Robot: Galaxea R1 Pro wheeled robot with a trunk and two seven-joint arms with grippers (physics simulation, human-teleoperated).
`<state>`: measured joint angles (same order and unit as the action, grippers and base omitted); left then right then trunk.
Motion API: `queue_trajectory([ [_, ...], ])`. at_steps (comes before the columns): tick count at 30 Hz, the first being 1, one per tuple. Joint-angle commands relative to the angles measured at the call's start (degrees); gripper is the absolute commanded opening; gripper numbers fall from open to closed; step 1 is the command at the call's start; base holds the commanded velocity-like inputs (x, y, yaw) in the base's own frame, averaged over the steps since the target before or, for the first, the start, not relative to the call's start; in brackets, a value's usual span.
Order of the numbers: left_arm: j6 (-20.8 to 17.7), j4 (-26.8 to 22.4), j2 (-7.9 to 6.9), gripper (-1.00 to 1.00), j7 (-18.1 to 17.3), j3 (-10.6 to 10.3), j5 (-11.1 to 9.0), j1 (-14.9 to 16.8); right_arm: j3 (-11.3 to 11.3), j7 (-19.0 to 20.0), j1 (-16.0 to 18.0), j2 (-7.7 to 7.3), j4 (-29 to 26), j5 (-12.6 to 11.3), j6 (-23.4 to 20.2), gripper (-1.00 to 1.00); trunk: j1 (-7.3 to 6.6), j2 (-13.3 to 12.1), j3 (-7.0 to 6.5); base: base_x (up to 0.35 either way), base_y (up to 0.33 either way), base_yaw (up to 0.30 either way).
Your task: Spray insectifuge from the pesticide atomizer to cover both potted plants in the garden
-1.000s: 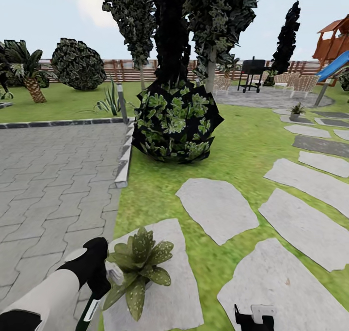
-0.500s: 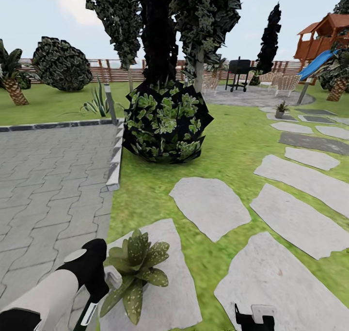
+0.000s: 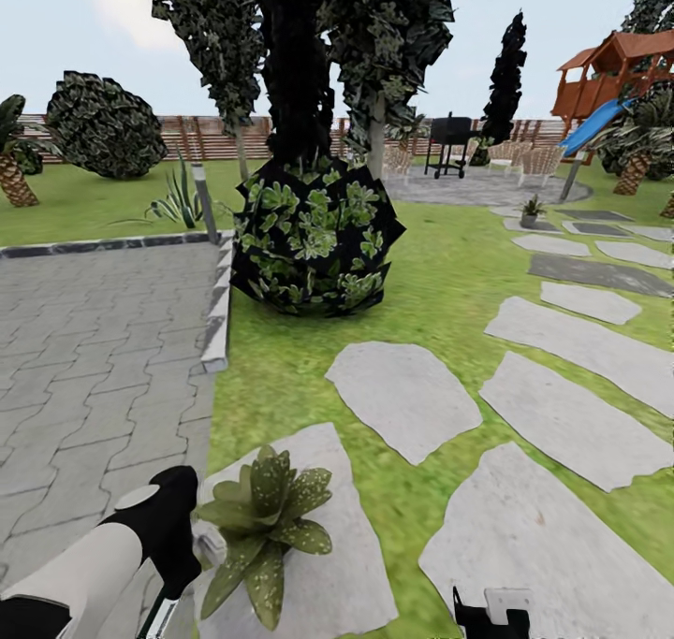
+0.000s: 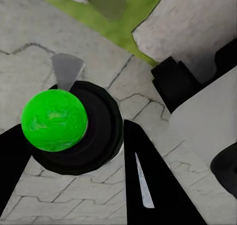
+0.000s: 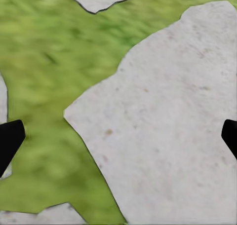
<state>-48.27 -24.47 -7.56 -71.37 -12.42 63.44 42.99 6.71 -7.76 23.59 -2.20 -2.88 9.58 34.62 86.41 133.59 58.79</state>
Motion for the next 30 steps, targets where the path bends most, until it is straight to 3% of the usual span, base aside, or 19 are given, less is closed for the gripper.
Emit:
queue_trajectory([
  [1,-0.47,-0.22,0.08,-1.0,-0.4,-0.22,0.28,-0.01,0.41,-0.24,0.05,0.01,0.07,0.62,0.19,1.0,-0.01,0.02,0.05,0.0,0.302,-0.178],
  [16,-0.51,-0.84,0.62,-1.0,-0.45,0.12,0.2,0.26,0.41,-0.25,0.05,0.01,0.07,0.62,0.19,1.0,-0.01,0.02,0.05,-0.015,0.24,-0.275],
  [22,-0.51,-0.9,1.18,-1.0,-0.92,0.06,-0.05,1.42,0.48,-0.31,0.05,-0.06,0.07,0.62,0.19,1.0,-0.01,0.02,0.05,0.001,0.003,-0.015],
  [26,-0.52,-0.73,1.21,-1.0,-2.96,-0.04,0.08,4.91,0.46,-0.32,0.05,-0.16,0.07,0.69,0.19,1.0,-0.01,0.02,0.05,0.0,0.0,0.0],
  [27,0.01,-0.87,1.29,-1.0,-4.87,-0.53,0.63,5.28,0.49,-0.34,0.05,-0.22,0.07,0.7,0.22,1.0,-0.01,0.02,0.05,0.0,0.0,0.0],
  [30,0.37,-0.88,1.25,-1.0,-5.73,-2.44,1.09,5.42,0.5,-0.4,0.05,-0.39,0.07,0.7,0.19,1.0,-0.01,0.02,0.05,0.0,0.0,0.0],
])
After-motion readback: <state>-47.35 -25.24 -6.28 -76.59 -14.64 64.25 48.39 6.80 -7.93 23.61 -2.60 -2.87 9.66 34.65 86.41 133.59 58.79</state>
